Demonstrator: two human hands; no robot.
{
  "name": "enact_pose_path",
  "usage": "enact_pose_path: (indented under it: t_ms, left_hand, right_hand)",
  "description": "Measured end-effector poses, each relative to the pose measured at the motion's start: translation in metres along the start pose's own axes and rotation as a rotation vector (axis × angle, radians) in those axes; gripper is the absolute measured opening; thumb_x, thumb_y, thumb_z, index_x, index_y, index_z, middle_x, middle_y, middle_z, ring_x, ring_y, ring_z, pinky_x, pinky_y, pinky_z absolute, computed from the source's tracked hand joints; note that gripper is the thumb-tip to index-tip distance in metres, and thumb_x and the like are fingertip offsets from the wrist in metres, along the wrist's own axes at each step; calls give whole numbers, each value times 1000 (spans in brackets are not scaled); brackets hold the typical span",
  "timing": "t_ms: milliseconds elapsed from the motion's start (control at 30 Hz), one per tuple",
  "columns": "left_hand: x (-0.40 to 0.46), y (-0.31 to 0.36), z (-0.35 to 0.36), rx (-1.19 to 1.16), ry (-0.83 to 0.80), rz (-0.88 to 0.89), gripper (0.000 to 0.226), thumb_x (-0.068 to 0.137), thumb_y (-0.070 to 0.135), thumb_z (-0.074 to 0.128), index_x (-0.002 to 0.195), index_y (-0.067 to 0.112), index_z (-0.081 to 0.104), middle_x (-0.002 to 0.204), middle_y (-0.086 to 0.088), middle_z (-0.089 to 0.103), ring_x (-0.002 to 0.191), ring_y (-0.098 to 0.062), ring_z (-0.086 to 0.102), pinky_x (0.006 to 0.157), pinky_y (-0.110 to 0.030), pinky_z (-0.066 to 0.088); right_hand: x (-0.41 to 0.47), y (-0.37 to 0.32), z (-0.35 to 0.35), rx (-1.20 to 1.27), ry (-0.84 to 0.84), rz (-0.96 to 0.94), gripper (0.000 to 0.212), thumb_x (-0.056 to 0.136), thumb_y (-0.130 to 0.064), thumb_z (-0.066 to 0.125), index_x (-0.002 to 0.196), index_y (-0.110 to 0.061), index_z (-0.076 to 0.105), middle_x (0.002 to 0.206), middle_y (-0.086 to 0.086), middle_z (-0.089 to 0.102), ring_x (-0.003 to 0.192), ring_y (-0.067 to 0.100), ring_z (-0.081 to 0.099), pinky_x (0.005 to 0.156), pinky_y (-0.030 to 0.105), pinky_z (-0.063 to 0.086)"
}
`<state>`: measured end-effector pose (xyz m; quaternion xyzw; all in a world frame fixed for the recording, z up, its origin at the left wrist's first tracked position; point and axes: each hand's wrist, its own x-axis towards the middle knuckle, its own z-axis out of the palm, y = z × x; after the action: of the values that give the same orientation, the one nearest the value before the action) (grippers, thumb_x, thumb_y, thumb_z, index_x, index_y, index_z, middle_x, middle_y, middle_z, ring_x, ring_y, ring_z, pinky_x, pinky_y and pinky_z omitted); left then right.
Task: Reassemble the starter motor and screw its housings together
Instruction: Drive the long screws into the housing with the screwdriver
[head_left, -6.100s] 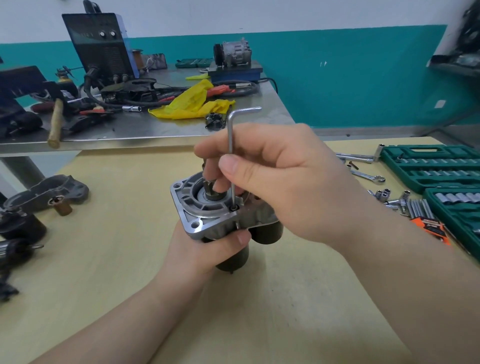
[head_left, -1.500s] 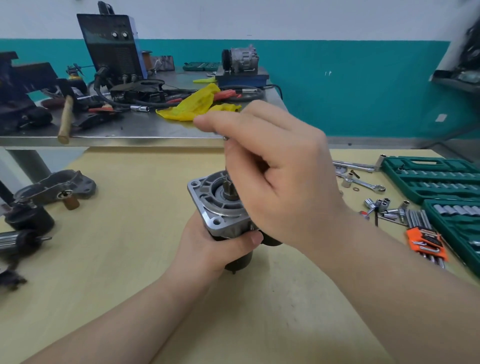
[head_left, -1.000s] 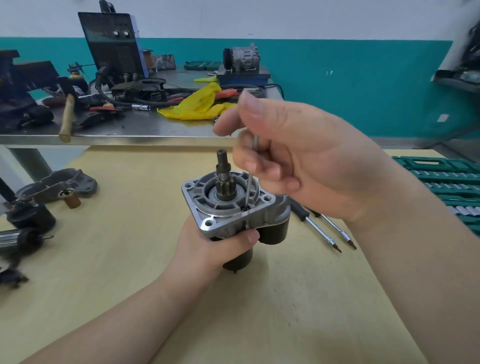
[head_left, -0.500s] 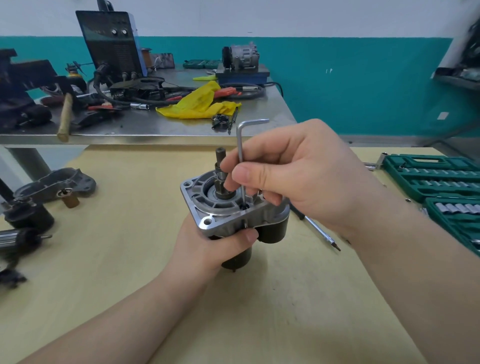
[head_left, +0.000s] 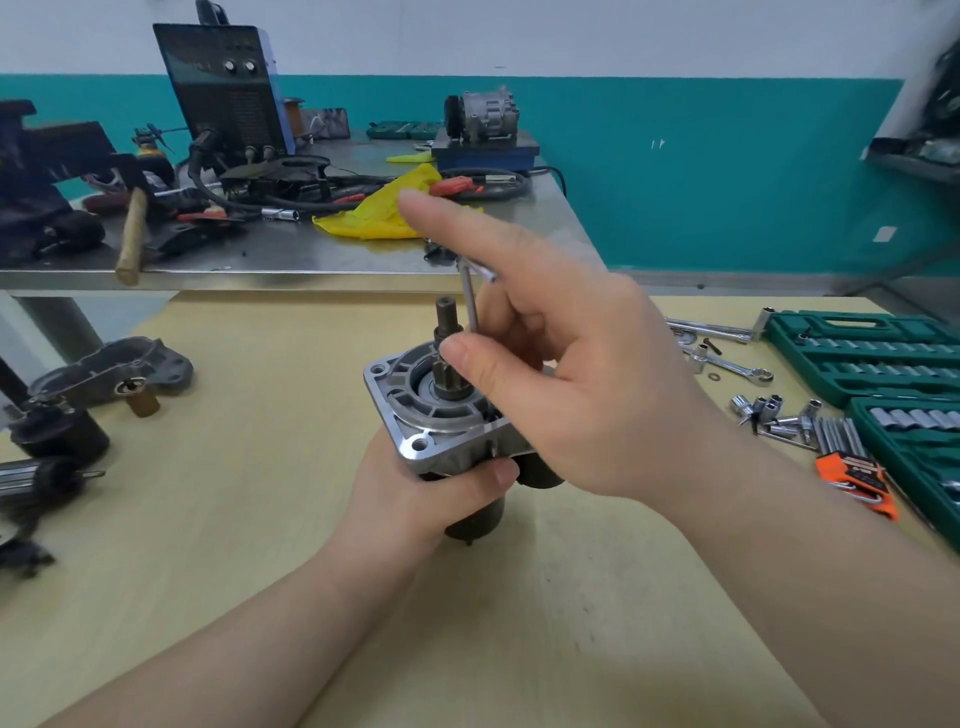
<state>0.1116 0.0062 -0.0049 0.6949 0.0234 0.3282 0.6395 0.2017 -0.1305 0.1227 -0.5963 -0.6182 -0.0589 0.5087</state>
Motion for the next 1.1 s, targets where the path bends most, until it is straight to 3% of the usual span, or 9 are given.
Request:
enact_pose_path:
  t_ms: [100,300,467,600,733,833,900,1000,1100]
  left_hand:
    - [0,2,1,-10,-2,6,47,79,20,85,124,16,71,116,-8,79,110,-32,75,91,-57,62]
    - [-1,12,8,-98,-78,-10,35,83,9,79,113,27,74,99,-2,81,74,-23,60,66,-30,56]
    - [-3,12,6,-83,-24,-29,44,75,21,83,118,30,76,112,-5,78,100,-17,74,80,-25,60]
    - [-3,14,7,-87,-28,-13,51,75,23,84,123,37,75,128,3,77,120,-15,73,91,-23,58]
    - [-3,18,9,-101,-26,-39,49,74,23,85,122,32,76,125,1,78,115,-16,74,88,-23,58]
    - [-5,18,10,-79,-32,-61,46,73,24,85,118,31,77,115,-1,81,100,-14,75,78,-26,59]
    - [-5,18,10,-64,-11,-65,46,72,25,85,117,30,77,112,-1,81,96,-14,74,76,-26,59]
    - [-4,15,7,-52,5,-35,46,72,27,85,118,33,77,119,3,80,109,-14,76,84,-23,59]
    - [-5,13,3,-31,-6,1,47,76,28,84,123,35,75,127,3,77,119,-19,72,93,-26,58]
  right_hand:
    - [-1,2,6,51,28,-74,59,99,5,61,150,-21,52,77,7,60,66,26,56,65,27,50]
    - [2,1,10,135,85,-51,48,97,17,54,129,-19,60,76,14,62,73,27,63,72,30,52]
    - [10,-6,-19,321,-122,55,25,108,-19,49,126,-20,66,78,27,59,54,27,52,53,24,39]
    - [22,-9,-30,340,-146,110,19,107,-14,54,111,-16,73,77,19,70,50,23,55,48,20,42]
    - [24,-13,-17,244,-7,124,15,103,-10,66,115,-16,73,62,11,69,43,10,59,46,17,44]
    - [24,-14,-5,-13,216,176,28,104,-11,61,128,-22,72,56,-7,68,43,15,58,47,21,45]
    - [25,-16,-3,-84,263,265,25,104,-16,60,122,-25,75,56,-6,69,40,12,55,44,23,46]
    - [29,-19,-15,320,91,459,16,105,-27,63,96,-20,75,54,2,65,38,10,46,38,18,34]
    - [32,-17,-28,714,-150,558,8,95,-21,62,98,-13,63,67,11,63,48,17,46,42,25,33]
